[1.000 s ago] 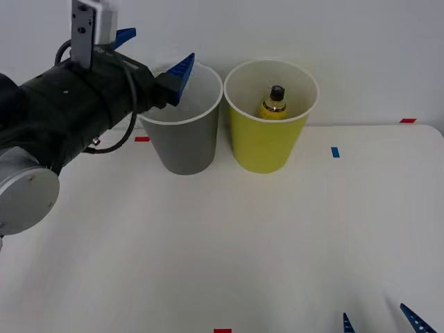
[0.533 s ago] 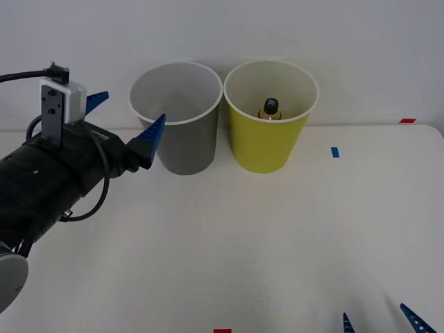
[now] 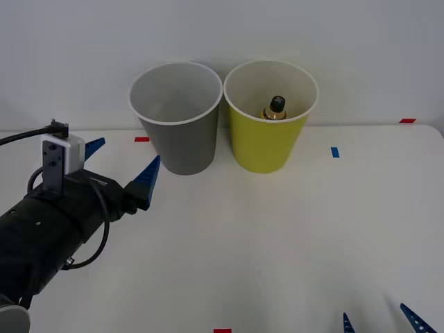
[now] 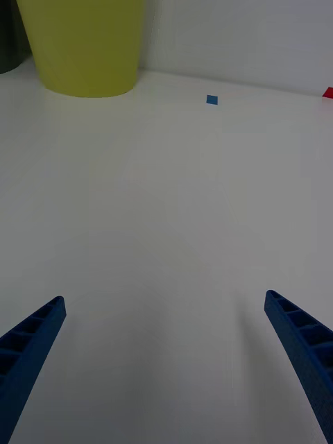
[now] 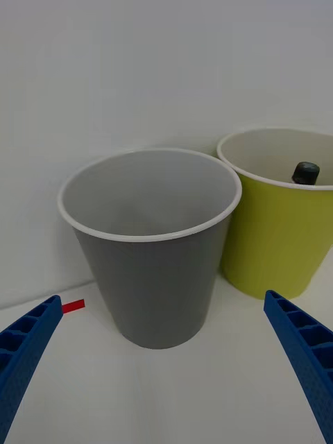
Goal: Put cans in the gray bin and PET bottles in the light green bin.
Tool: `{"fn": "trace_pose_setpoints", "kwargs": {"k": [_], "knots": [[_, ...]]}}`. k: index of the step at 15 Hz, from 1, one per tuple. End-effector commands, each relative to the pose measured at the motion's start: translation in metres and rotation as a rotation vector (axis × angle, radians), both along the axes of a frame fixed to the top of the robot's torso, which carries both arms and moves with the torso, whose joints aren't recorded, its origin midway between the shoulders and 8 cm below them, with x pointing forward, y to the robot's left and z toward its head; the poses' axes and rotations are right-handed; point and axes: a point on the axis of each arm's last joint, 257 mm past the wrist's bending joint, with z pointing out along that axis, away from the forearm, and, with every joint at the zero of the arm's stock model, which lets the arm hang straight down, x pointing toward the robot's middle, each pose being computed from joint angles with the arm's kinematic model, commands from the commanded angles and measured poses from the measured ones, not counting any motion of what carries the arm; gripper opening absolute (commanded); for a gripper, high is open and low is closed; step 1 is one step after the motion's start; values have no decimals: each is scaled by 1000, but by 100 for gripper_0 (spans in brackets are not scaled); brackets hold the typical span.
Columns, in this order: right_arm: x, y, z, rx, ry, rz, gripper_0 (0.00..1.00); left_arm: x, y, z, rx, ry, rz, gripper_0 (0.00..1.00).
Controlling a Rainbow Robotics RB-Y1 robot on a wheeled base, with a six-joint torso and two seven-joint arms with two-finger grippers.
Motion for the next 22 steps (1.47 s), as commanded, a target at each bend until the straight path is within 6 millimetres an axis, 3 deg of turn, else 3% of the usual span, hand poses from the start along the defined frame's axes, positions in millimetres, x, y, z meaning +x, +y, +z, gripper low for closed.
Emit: {"fn": "trace_pose_setpoints", "kwargs": {"k": [1,14,18,22], "knots": [[0,0,0,0,0,0,100,-8,3,-14,-58,40,0,100],[0,0,0,0,0,0,100,-53,27,-110,-43,38,137,100],[0,0,0,0,0,0,100,-82,20,-142,-50,79,118,100],[0,0,0,0,0,0,100,-96,13,-171,-26,84,91,100]]}}
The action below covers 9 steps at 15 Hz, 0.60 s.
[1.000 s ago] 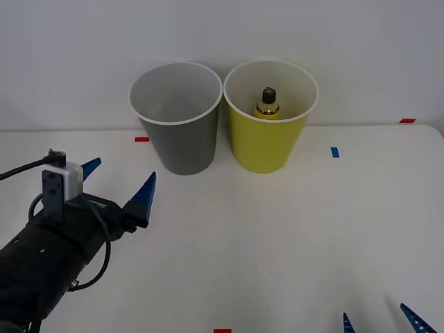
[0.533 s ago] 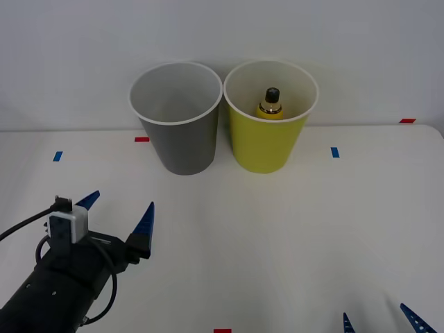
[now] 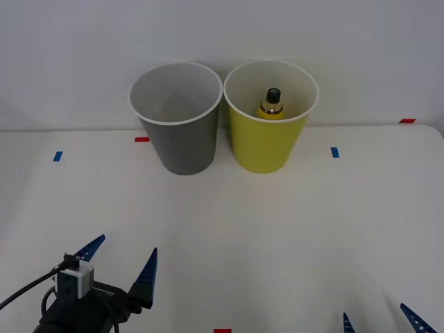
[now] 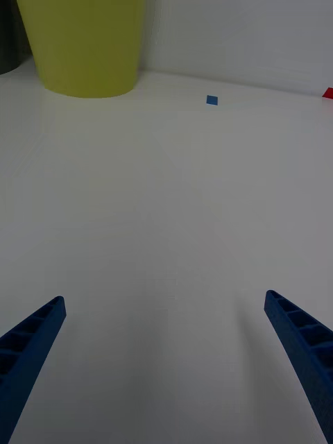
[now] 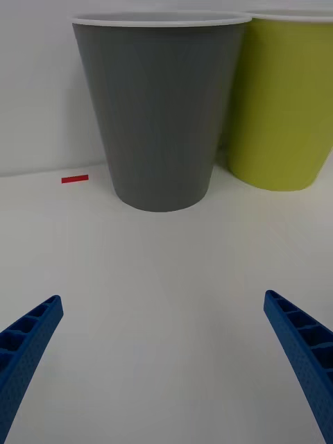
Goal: Put cans in the gray bin and PET bottles in the light green bin.
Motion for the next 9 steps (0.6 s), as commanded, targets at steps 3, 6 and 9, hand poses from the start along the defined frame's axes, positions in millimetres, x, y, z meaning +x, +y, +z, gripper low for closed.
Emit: {"fn": "trace_pose_setpoints", "kwargs": {"k": [3,6,9], "knots": [[0,0,0,0,0,0,100,-14,-4,-28,29,-20,-40,100],[0,0,0,0,0,0,100,-20,-6,-44,17,-13,-37,100],[0,0,0,0,0,0,100,-32,-1,-62,71,-55,-19,100]]}}
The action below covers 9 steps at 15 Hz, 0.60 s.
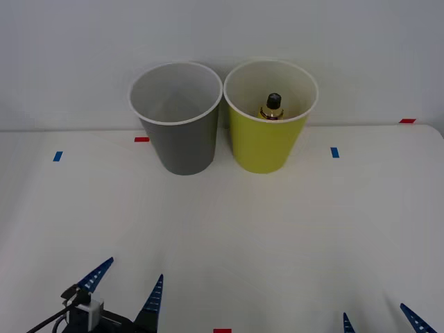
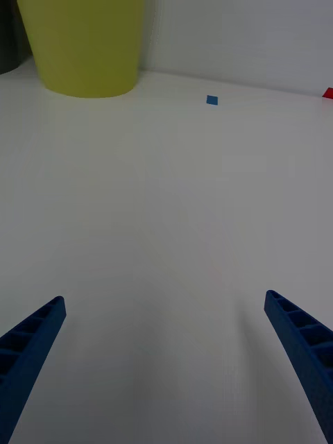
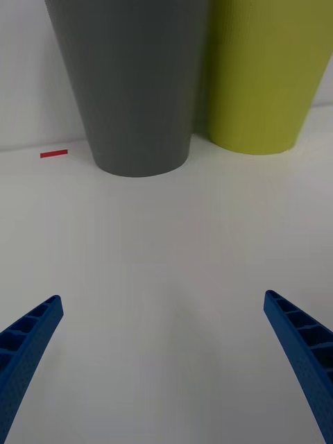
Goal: Put cans in the gray bin and PET bottles in the light green bin.
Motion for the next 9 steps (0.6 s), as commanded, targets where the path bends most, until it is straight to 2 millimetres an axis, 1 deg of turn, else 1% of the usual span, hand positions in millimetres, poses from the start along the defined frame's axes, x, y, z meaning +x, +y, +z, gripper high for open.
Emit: {"fn": "trace_pose_setpoints", "kwargs": {"k": [1,4,5,6,9], "knots": [[0,0,0,0,0,0,100,-12,6,-18,77,-30,38,100],[0,0,0,0,0,0,100,-26,11,-24,125,-24,65,100],[0,0,0,0,0,0,100,-28,13,-25,166,-27,68,100],[0,0,0,0,0,0,100,-30,14,-26,185,-28,70,100],[0,0,0,0,0,0,100,-29,20,-25,168,-27,88,100]]}}
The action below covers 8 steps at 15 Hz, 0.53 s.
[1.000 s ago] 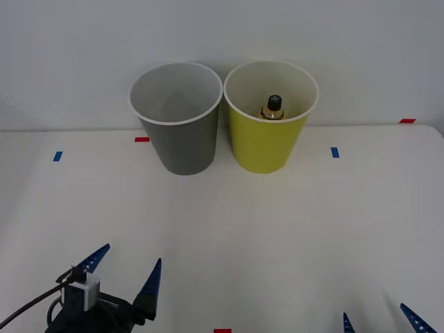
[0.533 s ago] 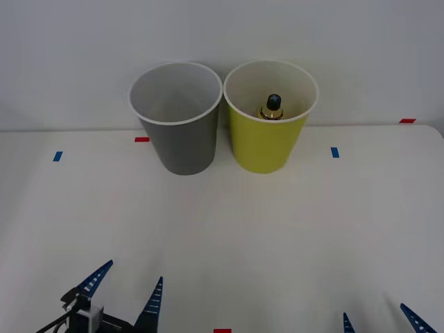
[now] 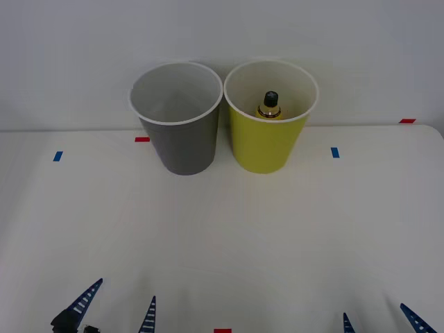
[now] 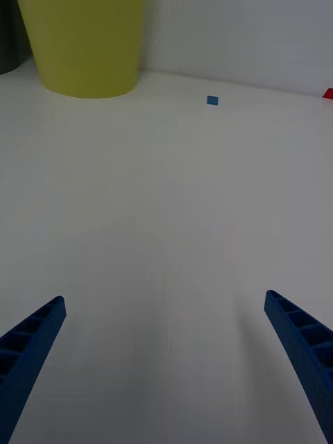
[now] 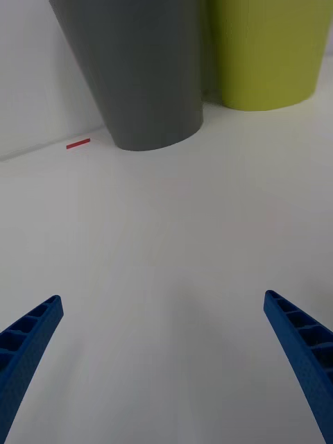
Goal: Put cans in the gray bin and PET bottles in the light green bin.
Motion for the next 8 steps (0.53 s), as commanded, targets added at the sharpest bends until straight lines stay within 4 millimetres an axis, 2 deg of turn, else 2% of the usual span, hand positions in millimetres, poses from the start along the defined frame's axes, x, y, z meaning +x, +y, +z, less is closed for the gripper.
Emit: {"fn": "trace_pose_setpoints", "kwargs": {"k": [1,8], "knots": [[0,0,0,0,0,0,100,-1,8,-1,-16,6,21,100],[0,0,0,0,0,0,100,-15,12,-9,-40,41,53,100]]}}
